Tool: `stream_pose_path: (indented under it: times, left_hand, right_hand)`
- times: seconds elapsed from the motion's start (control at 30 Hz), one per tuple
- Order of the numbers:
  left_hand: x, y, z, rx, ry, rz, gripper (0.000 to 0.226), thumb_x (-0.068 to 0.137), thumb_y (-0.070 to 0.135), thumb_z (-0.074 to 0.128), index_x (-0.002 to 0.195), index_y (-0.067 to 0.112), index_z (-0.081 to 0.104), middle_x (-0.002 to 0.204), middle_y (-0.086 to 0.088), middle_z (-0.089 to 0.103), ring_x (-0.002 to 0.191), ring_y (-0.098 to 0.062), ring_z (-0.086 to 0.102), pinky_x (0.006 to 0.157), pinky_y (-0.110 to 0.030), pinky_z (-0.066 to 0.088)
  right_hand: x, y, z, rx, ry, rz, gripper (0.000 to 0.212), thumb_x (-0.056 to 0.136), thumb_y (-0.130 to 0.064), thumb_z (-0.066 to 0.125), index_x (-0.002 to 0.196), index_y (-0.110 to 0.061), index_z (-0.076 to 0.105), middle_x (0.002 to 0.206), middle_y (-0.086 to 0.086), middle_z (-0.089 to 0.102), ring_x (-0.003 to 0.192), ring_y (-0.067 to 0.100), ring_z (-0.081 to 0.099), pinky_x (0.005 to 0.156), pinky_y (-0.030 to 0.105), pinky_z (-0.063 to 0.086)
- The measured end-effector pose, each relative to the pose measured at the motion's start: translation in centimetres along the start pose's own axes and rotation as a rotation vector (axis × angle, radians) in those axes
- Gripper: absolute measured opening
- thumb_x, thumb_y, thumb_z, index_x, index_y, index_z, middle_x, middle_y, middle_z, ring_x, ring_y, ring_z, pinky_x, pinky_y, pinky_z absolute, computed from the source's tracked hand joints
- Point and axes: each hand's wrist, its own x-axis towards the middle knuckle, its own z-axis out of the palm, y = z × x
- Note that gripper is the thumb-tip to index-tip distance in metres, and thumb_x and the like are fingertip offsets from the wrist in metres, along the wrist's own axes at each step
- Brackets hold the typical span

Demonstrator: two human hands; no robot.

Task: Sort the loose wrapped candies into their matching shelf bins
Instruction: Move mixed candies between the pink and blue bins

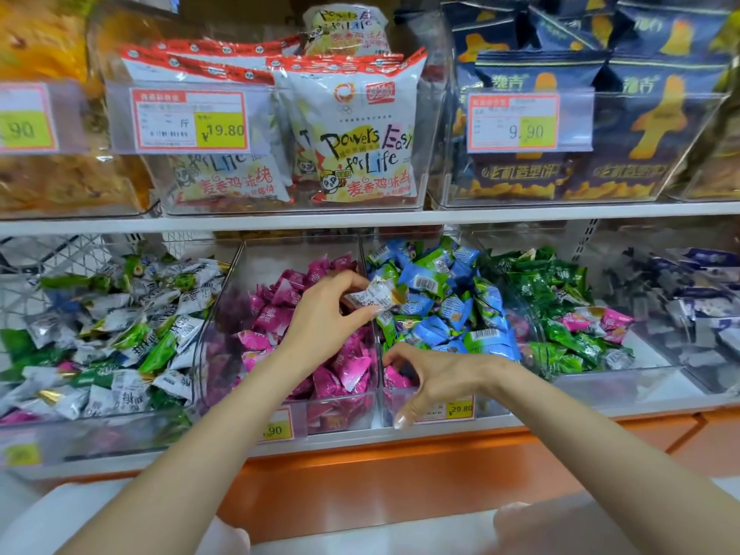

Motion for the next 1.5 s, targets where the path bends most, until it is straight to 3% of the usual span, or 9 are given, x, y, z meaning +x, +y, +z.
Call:
stream_pose_path:
  times: [0.17, 0.3, 0.63, 0.8, 1.07, 1.2, 1.3, 1.37, 1.5]
  left_hand:
    - [-0.2, -0.2, 0.0, 0.004, -0.002, 0.002, 0.032, 0.081, 0.027, 0.07, 0.11, 0.015, 0.062, 0.11, 0.005, 0.062, 0.104, -0.009, 0.053, 0.088, -0.02, 0.039]
    - [-0.2, -0.3, 0.0, 0.017, 0.007, 0.009, 0.032, 0.08, 0.027, 0.071, 0.109, 0.014, 0.063, 0.105, 0.009, 0.06, 0.101, -0.008, 0.053, 0.086, -0.02, 0.039]
    - [-1.6, -1.4, -2.6, 0.028, 0.061, 0.011, 0.027, 0.078, 0.019, 0.074, 0.101, 0.017, 0.061, 0.093, 0.015, 0.058, 0.09, -0.007, 0.053, 0.079, -0.021, 0.041]
    - [-3.3, -3.3, -6.2, 0.116, 0.186, -0.065, 0.022, 0.078, 0.024, 0.074, 0.091, 0.02, 0.057, 0.086, 0.007, 0.059, 0.077, -0.009, 0.053, 0.065, -0.022, 0.036]
    - [-4.6, -8.1, -13.5, 0.28, 0.423, -0.283, 0.041, 0.082, 0.023, 0.07, 0.117, 0.004, 0.058, 0.113, -0.015, 0.061, 0.104, -0.032, 0.056, 0.083, -0.036, 0.042]
    - [-4.6, -10.1, -14.9, 0.263, 0.514, -0.373, 0.044, 0.083, 0.027, 0.07, 0.114, 0.003, 0.051, 0.105, -0.012, 0.06, 0.097, -0.03, 0.056, 0.077, -0.037, 0.042]
    - [-4.3, -11.6, -15.2, 0.319, 0.477, -0.348, 0.034, 0.083, 0.025, 0.07, 0.105, 0.004, 0.057, 0.098, -0.007, 0.06, 0.088, -0.025, 0.057, 0.072, -0.036, 0.043]
    - [-3.8, -12.6, -15.1, 0.474, 0.395, -0.339, 0.026, 0.08, 0.024, 0.072, 0.094, 0.004, 0.065, 0.098, -0.016, 0.063, 0.091, -0.034, 0.058, 0.069, -0.039, 0.045]
    - [-3.6, -13.0, -15.7, 0.714, 0.266, -0.396, 0.021, 0.08, 0.031, 0.07, 0.086, 0.011, 0.074, 0.111, -0.018, 0.061, 0.107, -0.04, 0.047, 0.084, -0.044, 0.038]
  right_hand:
    - [0.0, 0.3, -0.1, 0.079, 0.028, -0.048, 0.063, 0.071, -0.023, 0.081, 0.118, -0.032, 0.039, 0.125, 0.001, 0.042, 0.112, 0.017, 0.045, 0.095, 0.03, 0.043]
    - [-0.2, 0.5, -0.3, 0.258, 0.075, -0.163, 0.052, 0.07, -0.009, 0.081, 0.103, -0.032, 0.049, 0.105, -0.002, 0.04, 0.077, 0.009, 0.04, 0.067, 0.019, 0.038]
    - [-2.5, -1.6, -2.4, 0.41, 0.397, -0.354, 0.036, 0.074, -0.003, 0.076, 0.097, -0.02, 0.054, 0.092, 0.001, 0.05, 0.072, 0.006, 0.045, 0.068, 0.021, 0.038]
    - [-0.6, -5.3, -0.9, 0.391, 0.569, -0.516, 0.036, 0.079, -0.001, 0.071, 0.102, -0.023, 0.054, 0.101, -0.004, 0.058, 0.09, 0.013, 0.055, 0.076, 0.022, 0.049]
    - [5.9, -9.3, 0.7, 0.215, 0.715, -0.457, 0.044, 0.084, -0.016, 0.068, 0.126, -0.015, 0.053, 0.126, 0.002, 0.057, 0.113, 0.019, 0.055, 0.092, 0.017, 0.038]
    - [8.1, -9.2, 1.2, -0.295, 0.683, -0.295, 0.044, 0.088, -0.02, 0.058, 0.132, -0.024, 0.051, 0.137, 0.008, 0.045, 0.124, 0.028, 0.045, 0.104, 0.033, 0.035]
    - [8.0, -9.2, 1.5, -0.486, 0.69, -0.221, 0.042, 0.092, -0.024, 0.051, 0.134, -0.029, 0.049, 0.143, 0.004, 0.039, 0.131, 0.028, 0.035, 0.11, 0.042, 0.029]
    - [7.8, -9.2, 1.4, -0.447, 0.695, -0.252, 0.042, 0.092, -0.024, 0.051, 0.134, -0.029, 0.049, 0.145, 0.002, 0.037, 0.133, 0.025, 0.033, 0.112, 0.04, 0.026]
    - [7.0, -8.8, 1.2, -0.371, 0.721, -0.325, 0.037, 0.091, -0.021, 0.053, 0.128, -0.027, 0.056, 0.141, 0.0, 0.044, 0.13, 0.022, 0.039, 0.109, 0.036, 0.029]
